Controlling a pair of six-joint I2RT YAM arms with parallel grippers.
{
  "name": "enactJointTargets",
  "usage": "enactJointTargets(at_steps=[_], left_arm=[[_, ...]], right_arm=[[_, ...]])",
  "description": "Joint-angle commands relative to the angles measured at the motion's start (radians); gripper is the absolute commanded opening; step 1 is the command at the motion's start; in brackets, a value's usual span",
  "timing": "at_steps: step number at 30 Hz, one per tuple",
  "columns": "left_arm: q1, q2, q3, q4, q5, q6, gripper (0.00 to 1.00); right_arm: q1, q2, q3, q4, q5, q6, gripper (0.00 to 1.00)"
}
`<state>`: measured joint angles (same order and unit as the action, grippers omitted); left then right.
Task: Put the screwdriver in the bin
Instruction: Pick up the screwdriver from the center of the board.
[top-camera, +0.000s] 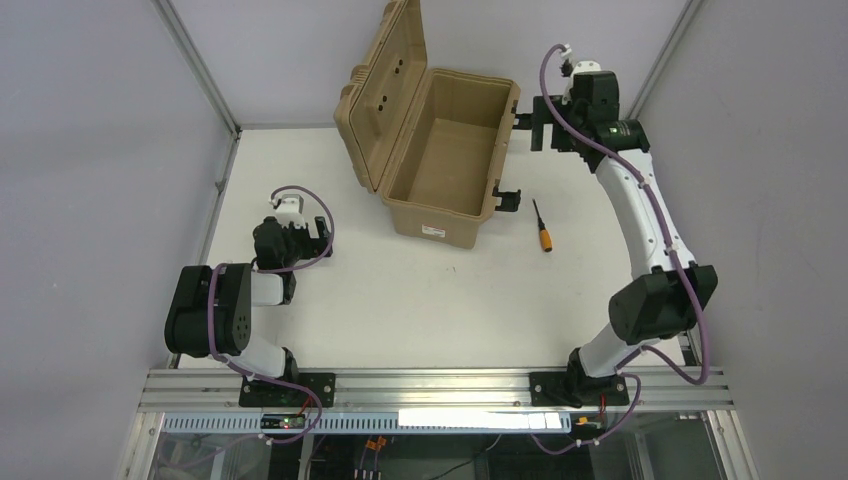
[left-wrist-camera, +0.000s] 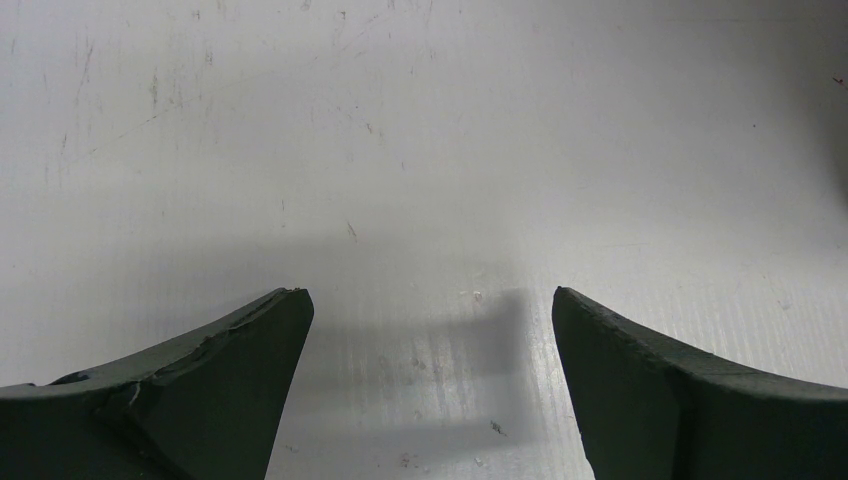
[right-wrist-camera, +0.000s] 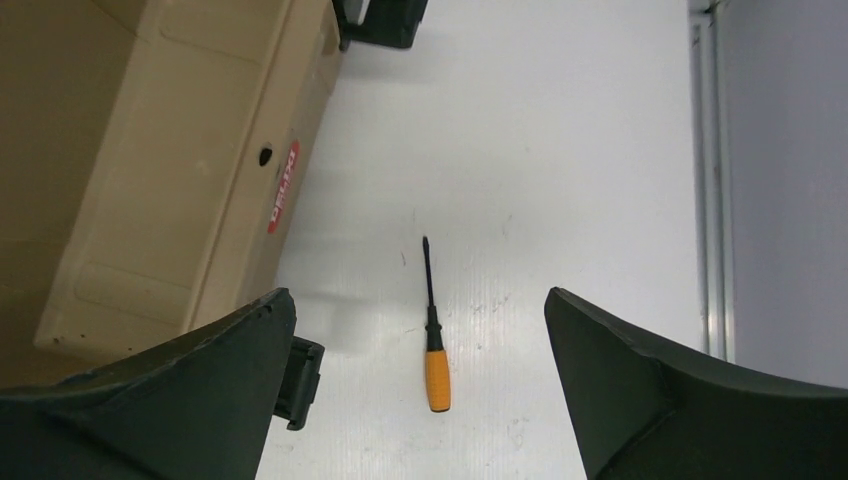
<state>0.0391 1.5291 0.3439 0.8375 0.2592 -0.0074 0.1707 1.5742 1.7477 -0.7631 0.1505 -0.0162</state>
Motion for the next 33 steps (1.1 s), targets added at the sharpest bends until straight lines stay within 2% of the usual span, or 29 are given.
enactJointTargets(at_steps=[1,7,15,23,29,33], left_arm=[[-0.002,-0.020,0.009,0.031,-0.005,0.009,0.99],[-0.002,-0.020,0.009,0.031,-0.004,0.010,0.99],[-0.002,-0.020,0.009,0.031,-0.005,0.009,0.99],[-0.002,-0.019,0.009,0.031,-0.004,0.009,0.99],[-0.002,-0.020,0.009,0.031,-0.005,0.010,0.99],[-0.002,-0.020,0.009,0.031,-0.005,0.010,0.99]], right_arm=[[-0.013,0.066,-0.045,-0.010,-0.025,0.041,0.99],[-0.027,0.131,-0.154,0.005,-0.057,0.074,0.99],[-0.042,0.152,-0.372,0.107,-0.086,0.121,0.97],[-0.045,0.177,-0.528,0.186,-0.097,0.146,0.86],[-0.048,0.220,-0.563,0.207,-0.103,0.148,0.77],[-0.054,0.255,-0.566,0.220,-0.101,0.146,0.67]])
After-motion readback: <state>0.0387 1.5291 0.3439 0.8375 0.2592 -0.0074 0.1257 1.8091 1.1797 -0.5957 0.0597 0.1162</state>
